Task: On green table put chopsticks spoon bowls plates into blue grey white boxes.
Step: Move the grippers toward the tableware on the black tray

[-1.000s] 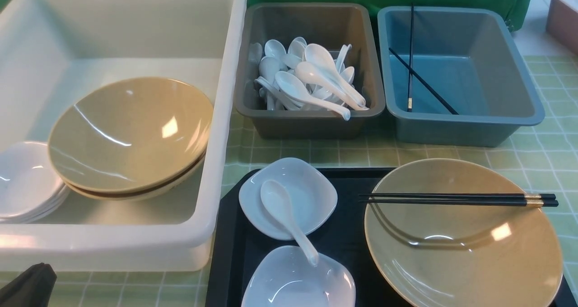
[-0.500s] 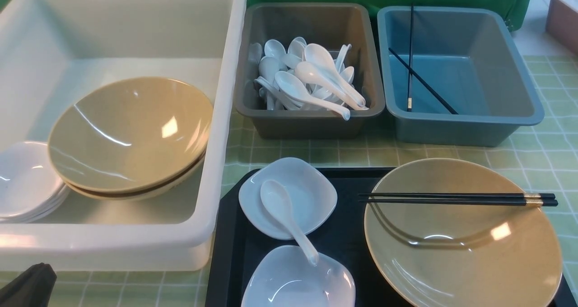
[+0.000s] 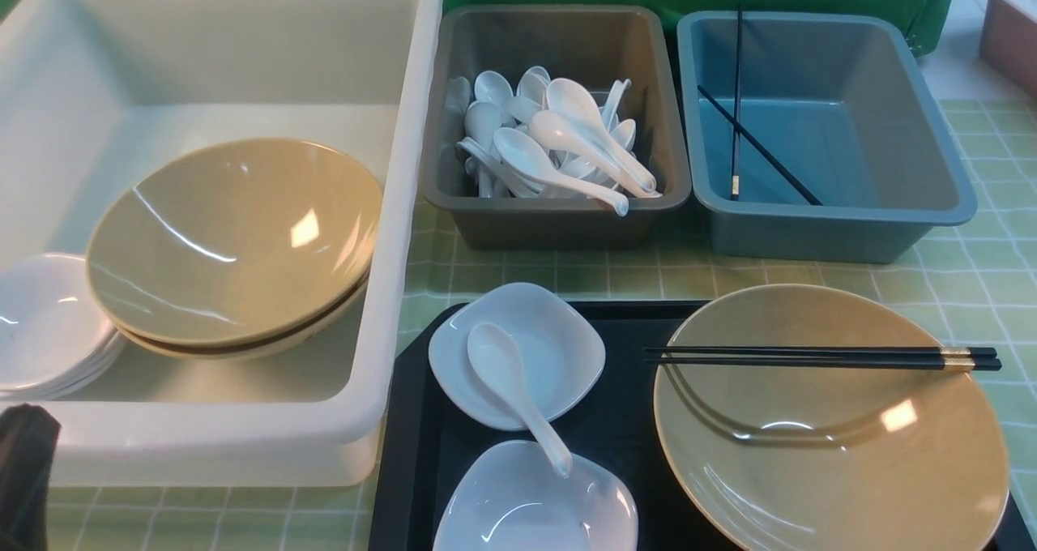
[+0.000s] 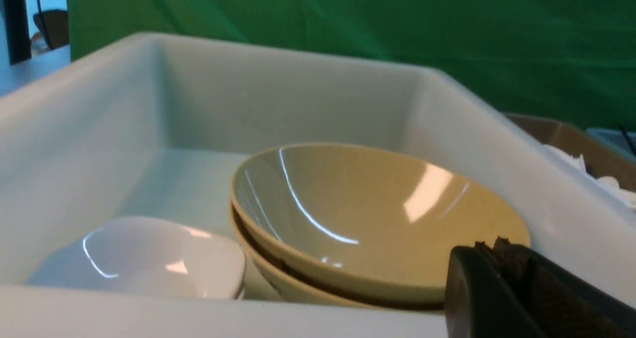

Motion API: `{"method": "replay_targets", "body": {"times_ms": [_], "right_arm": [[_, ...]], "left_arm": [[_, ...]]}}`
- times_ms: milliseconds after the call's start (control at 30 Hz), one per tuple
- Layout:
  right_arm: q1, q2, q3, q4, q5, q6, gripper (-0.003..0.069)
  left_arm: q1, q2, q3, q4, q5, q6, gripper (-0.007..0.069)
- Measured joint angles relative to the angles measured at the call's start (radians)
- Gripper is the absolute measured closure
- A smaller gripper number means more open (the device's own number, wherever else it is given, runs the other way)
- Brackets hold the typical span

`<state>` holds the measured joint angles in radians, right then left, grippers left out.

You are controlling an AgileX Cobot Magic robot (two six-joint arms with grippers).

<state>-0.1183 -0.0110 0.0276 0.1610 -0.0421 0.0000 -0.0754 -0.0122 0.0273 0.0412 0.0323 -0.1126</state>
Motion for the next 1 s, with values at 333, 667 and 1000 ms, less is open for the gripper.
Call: {"method": "replay_targets", "body": {"times_ms": [333, 667, 1000], "right_arm": [[0.000, 0.000, 0.000, 0.007, -0.205, 0.220, 0.0421], [0.000, 0.059, -0.227, 0.015, -0.105, 0.370, 0.0421], [0.005, 0.588, -0.718, 0.012, 0.335, 0.195, 0.0421]], "left_arm": [[0.000, 0.000, 0.000, -0.041, -0.137, -0.031, 0.0626], [0.000, 0.044, -0.238, -0.103, -0.298, -0.094, 0.0626], [0.000, 0.508, -0.738, -0.138, 0.307, -0.120, 0.0626]]}}
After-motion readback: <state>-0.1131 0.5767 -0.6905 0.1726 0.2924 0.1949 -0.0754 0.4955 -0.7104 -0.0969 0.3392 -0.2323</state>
